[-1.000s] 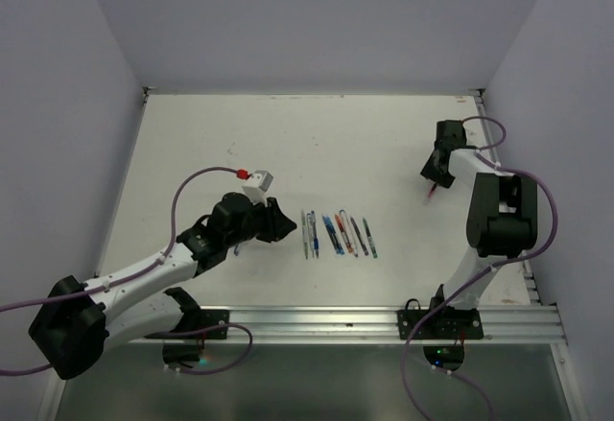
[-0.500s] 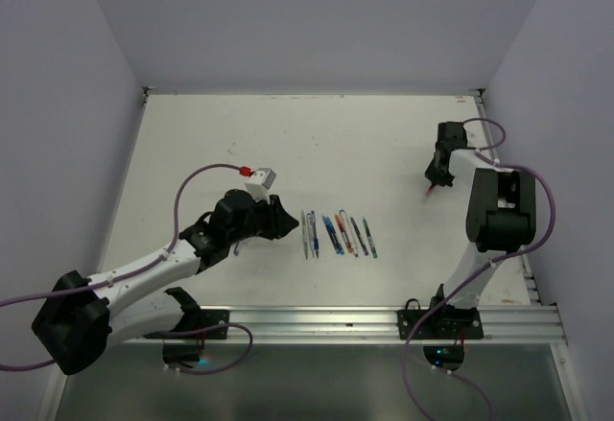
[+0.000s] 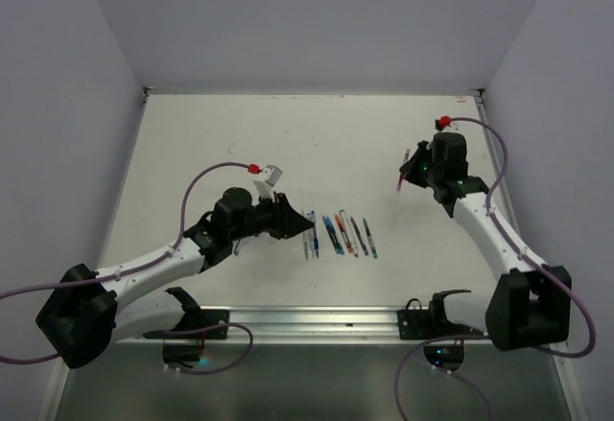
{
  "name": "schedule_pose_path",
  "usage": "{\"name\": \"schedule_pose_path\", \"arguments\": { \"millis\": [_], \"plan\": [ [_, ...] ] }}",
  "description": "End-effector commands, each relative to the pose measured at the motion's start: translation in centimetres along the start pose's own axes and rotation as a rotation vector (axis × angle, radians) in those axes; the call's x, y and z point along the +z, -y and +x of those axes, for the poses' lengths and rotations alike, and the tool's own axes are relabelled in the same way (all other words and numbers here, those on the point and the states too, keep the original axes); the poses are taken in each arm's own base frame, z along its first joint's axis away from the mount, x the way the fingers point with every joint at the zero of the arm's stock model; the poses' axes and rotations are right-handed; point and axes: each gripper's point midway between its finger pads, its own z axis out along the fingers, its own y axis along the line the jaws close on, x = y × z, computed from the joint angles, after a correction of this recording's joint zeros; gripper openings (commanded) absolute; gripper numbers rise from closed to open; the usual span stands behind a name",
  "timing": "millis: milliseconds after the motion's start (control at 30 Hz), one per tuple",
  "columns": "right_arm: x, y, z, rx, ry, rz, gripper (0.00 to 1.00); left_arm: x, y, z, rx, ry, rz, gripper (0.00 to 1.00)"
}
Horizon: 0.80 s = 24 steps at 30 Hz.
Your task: Open the pen caps
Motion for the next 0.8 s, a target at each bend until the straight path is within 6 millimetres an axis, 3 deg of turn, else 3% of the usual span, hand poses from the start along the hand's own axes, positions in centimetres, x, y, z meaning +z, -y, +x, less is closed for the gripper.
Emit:
{"name": "schedule_pose_path", "arguments": {
  "millis": [0,33,133,233,333,567,767],
  "plan": [
    [-3.5,-5.4,3.4,-0.053,-0.053,-0.202,0.0,0.1,3.4,-0.1,-0.075,0.01,0.203,0.29],
    [-5.0,-7.7,4.5,-0.076,-0.061,-0.268,0.0,0.1,3.7,0.5,-0.097,-0.012,0.229,0.29],
    [-7.0,-10.3,7.3,-0.083,-0.1,-0.36,0.0,0.1,4.2,1.3,-0.141,-0.023,0.272,0.35],
    [-8.1,-12.6,9.8,-0.062,-0.133,-0.456,0.0,0.4,4.1,1.9,-0.157,-0.037,0.26,0.42],
    [-8.7,-14.0,11.4,-0.072,-0.139,-0.497,0.0,0.5,4.4,2.1,-0.172,-0.042,0.266,0.42],
    [-9.9,-17.1,13.3,-0.087,-0.145,-0.543,0.0,1.3,4.8,1.8,-0.181,-0.009,0.219,0.46],
    [-10.4,-18.3,13.4,-0.054,-0.124,-0.542,0.0,2.0,5.0,2.8,-0.199,-0.008,0.195,0.47]
  ]
}}
